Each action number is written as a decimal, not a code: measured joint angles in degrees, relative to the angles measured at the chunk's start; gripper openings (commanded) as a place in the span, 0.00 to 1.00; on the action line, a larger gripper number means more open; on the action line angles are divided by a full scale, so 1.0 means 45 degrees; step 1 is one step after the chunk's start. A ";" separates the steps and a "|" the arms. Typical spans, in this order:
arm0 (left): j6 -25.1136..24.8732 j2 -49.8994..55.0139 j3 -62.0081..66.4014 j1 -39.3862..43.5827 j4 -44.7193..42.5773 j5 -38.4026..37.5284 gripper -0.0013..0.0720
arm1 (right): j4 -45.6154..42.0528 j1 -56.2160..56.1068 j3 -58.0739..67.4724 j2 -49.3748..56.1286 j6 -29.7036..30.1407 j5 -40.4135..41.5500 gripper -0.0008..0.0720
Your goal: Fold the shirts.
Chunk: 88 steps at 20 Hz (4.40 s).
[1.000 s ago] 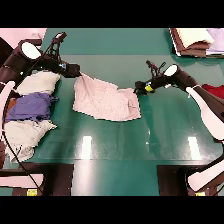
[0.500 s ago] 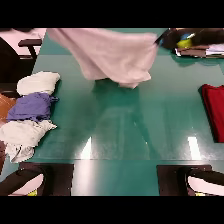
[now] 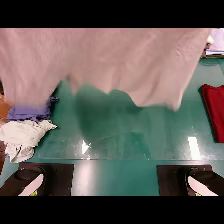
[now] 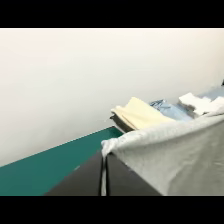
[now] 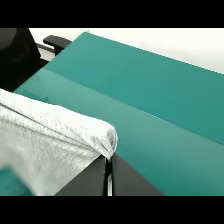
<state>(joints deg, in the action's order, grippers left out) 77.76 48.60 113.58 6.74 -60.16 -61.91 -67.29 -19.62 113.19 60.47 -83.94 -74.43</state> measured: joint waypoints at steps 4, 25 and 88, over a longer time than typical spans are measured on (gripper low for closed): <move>0.0112 0.1889 0.0151 -0.0005 -0.0690 -0.1248 0.05 | -0.0345 0.0029 0.0058 0.1350 -0.0427 -0.0413 0.03; 0.1122 1.2492 0.0058 -0.0073 -0.1506 -0.2735 0.77 | 0.0617 0.1855 0.0078 1.0336 -0.0189 -0.0277 0.63; -0.0690 0.2535 -0.8850 -0.0559 0.2720 0.0078 0.05 | 0.1394 0.4551 -1.2726 -0.2521 -0.0136 -0.0112 0.03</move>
<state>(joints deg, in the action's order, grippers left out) 74.65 60.01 73.76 4.23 -47.92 -61.56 -61.01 0.86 55.92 49.12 -84.55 -74.94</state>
